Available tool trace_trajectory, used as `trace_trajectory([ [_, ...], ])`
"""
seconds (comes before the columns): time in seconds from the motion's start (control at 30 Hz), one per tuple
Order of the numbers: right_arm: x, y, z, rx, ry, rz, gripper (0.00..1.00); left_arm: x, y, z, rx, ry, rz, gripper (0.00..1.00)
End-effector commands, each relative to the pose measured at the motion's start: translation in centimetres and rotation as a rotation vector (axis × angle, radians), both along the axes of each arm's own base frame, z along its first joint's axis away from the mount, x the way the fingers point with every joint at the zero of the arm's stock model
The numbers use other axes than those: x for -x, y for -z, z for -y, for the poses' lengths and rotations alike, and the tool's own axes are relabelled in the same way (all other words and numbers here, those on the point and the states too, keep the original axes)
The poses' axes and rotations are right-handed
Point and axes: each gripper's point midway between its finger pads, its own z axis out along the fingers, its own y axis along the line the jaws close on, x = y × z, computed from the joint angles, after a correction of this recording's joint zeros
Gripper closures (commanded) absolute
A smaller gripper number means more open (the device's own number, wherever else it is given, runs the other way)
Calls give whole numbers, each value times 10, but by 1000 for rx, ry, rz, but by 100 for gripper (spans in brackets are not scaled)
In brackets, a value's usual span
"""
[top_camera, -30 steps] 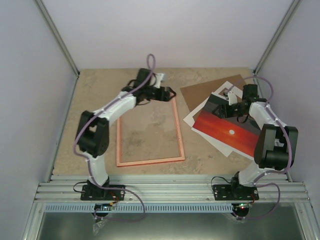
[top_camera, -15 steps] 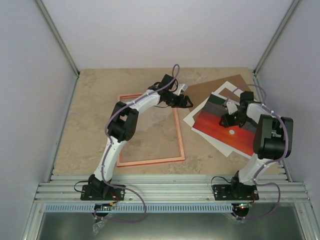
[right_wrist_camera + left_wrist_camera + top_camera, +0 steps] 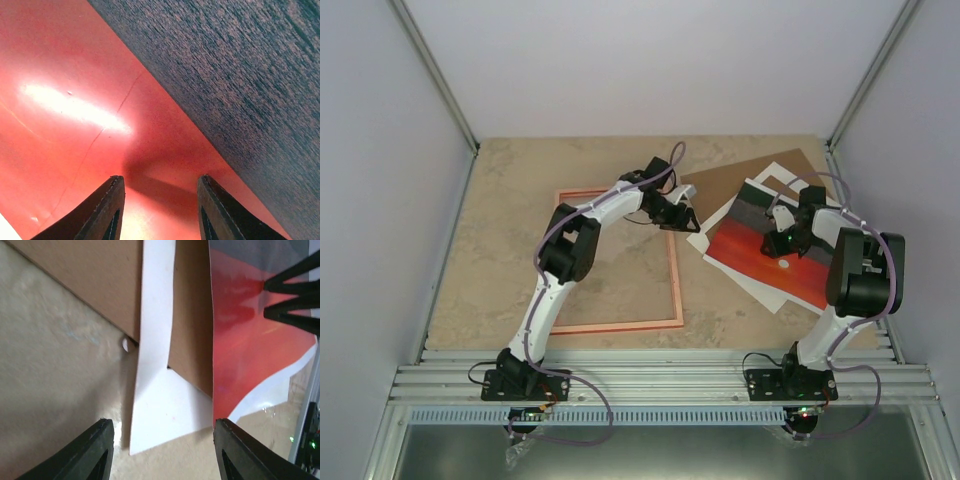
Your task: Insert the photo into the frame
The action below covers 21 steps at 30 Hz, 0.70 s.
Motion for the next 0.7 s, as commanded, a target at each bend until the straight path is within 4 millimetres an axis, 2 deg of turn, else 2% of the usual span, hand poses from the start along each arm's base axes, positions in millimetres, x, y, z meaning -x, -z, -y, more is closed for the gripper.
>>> trace_trajectory([
  [0.0, 20, 36, 9, 45, 11, -99, 58, 38, 26, -7, -73, 86, -130, 43],
  [0.17, 23, 38, 8, 42, 10, -104, 59, 53, 26, -1, -29, 130, -185, 46],
  [0.37, 27, 39, 7, 39, 9, -108, 60, 54, 16, 9, 63, 149, -190, 51],
  [0.43, 28, 39, 7, 39, 11, -110, 60, 45, 14, 8, 55, 113, -144, 50],
  [0.53, 29, 38, 6, 38, 14, -108, 61, 14, 7, 0, 17, 0, -43, 39],
  [0.6, 29, 37, 6, 37, 18, -105, 61, -7, 0, -8, -24, -74, 31, 37],
  [0.67, 30, 38, 6, 36, 19, -108, 61, -20, -1, -13, -71, -106, 90, 33],
])
